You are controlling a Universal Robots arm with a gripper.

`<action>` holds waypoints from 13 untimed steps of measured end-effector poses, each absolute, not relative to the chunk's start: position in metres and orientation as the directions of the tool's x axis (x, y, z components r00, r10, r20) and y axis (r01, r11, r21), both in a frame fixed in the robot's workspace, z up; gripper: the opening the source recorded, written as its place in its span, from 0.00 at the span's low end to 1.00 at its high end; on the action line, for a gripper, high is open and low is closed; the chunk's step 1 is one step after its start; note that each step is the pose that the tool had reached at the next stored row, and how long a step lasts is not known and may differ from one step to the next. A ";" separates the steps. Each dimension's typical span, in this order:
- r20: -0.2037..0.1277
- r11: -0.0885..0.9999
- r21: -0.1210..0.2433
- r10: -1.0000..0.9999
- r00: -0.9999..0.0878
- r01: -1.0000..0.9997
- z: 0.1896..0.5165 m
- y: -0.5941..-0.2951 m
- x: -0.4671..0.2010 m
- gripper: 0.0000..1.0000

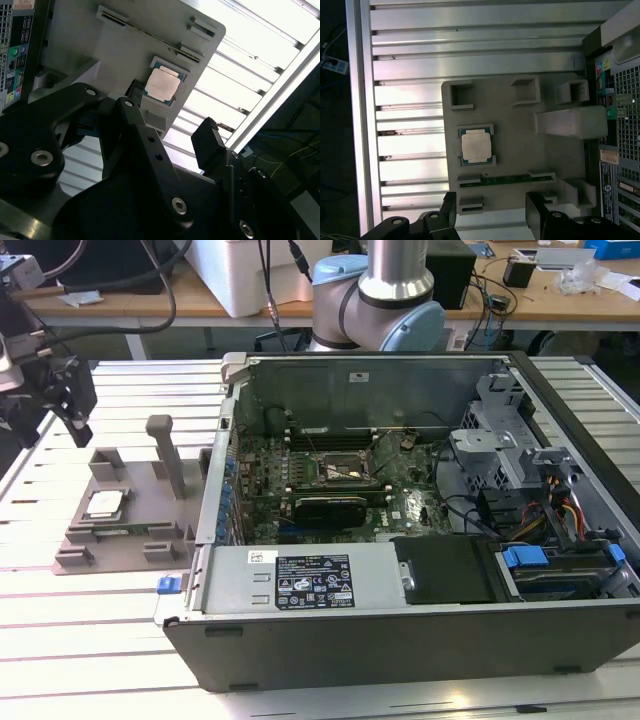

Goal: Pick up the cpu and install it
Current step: 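Pick up the cpu and move it towards the insertion slot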

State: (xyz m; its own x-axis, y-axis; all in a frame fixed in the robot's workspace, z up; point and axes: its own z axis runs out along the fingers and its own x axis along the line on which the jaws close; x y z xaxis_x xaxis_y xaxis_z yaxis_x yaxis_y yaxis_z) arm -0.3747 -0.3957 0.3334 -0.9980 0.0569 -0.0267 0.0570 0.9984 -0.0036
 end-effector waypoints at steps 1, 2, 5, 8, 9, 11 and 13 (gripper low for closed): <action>-0.027 0.998 -0.004 0.057 -0.998 0.057 0.333 -0.396 -0.375 0.66; -0.027 0.998 -0.004 0.057 -0.998 0.057 0.333 -0.396 -0.375 0.66; -0.027 0.998 -0.004 0.057 -0.998 0.057 0.331 -0.396 -0.375 0.66; -0.027 0.998 -0.004 0.057 -0.998 0.057 0.330 -0.396 -0.375 0.66; -0.027 0.998 -0.004 0.057 -0.998 0.057 0.329 -0.396 -0.375 0.66; -0.027 0.998 -0.004 0.057 -0.998 0.057 0.329 -0.396 -0.375 0.66; -0.027 0.998 -0.004 0.057 -0.998 0.057 0.328 -0.396 -0.375 0.66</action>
